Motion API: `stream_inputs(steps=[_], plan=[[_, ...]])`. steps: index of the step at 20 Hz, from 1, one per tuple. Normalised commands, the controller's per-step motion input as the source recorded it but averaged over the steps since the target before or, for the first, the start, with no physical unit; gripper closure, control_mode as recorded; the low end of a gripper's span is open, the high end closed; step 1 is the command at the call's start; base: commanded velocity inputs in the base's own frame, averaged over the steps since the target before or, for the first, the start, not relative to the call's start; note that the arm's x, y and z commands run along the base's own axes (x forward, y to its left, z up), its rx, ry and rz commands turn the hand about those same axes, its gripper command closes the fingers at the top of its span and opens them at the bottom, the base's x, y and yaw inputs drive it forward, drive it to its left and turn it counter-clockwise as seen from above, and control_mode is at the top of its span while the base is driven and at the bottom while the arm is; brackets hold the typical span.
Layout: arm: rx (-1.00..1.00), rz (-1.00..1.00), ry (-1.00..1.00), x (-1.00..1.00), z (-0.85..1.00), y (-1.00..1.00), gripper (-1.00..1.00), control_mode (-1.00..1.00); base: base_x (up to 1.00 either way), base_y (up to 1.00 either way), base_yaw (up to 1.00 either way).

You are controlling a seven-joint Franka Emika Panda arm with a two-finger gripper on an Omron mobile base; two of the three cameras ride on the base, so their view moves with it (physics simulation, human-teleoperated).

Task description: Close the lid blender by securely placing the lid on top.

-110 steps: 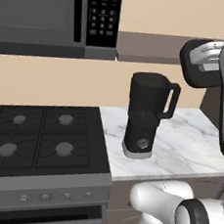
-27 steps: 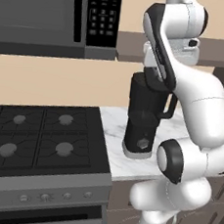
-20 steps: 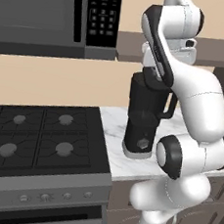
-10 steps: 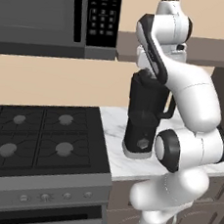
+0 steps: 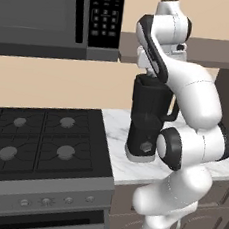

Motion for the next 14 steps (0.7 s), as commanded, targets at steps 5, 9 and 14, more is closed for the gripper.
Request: stream_inputs(steps=[5,9,14], plan=[[0.0,0.0,-0.23,-0.05,-0.17,0.0,1.0,-1.0,0.0,0.0,0.0],[0.0,0.0,-0.28,-0.02,-0.19,-0.03,1.0,-1.0,0.0,0.0,0.0],[0.01,0.0,-0.2,0.29,-0.12,-0.01,1.0,-1.0,0.0,0.0,0.0]])
